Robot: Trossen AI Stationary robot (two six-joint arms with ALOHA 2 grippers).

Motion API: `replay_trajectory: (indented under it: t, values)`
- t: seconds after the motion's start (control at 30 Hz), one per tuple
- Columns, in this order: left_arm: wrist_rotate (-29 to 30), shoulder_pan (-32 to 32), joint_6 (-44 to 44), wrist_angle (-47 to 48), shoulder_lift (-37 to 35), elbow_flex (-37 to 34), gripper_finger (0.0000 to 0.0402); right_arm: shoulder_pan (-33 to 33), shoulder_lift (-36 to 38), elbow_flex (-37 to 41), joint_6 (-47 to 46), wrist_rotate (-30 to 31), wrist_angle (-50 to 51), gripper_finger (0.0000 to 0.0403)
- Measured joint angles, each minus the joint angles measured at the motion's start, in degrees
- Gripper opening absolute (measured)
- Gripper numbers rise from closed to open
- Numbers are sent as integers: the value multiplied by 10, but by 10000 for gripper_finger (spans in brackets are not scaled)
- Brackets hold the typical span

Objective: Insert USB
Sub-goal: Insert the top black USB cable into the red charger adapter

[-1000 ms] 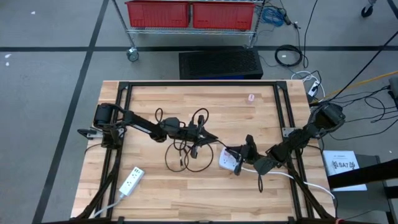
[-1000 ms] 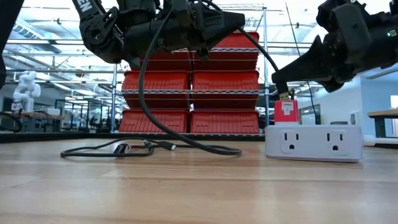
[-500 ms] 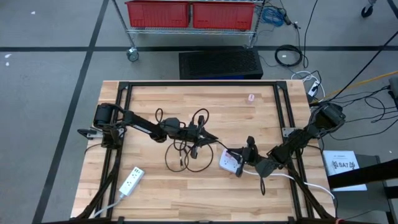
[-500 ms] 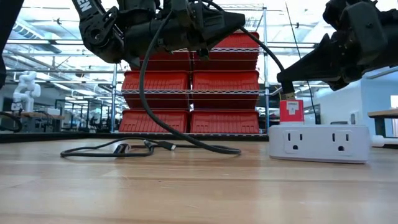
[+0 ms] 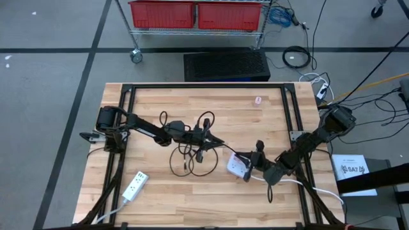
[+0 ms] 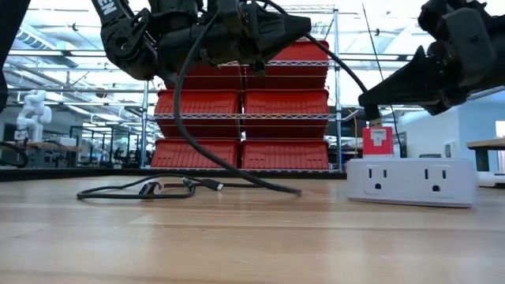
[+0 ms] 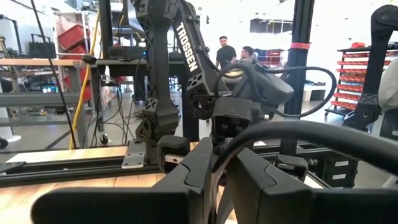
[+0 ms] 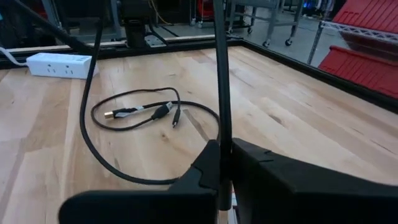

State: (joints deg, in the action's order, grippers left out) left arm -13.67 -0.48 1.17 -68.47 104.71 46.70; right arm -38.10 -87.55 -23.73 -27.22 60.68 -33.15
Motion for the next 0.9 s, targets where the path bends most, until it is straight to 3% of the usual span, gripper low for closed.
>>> replay_trajectory:
  t: [0.4, 0.57, 0.9]
  values:
    - [-2, -11, -7, 52, 0, 48, 43, -31, 0, -1, -66, 30, 77, 0]
    - [-10, -10, -16, 71, -3, 54, 43, -61, -1, 1, -66, 69, 90, 0]
    - [-12, 7, -83, 218, -105, 54, 43, -89, -1, 1, -111, 102, 128, 0]
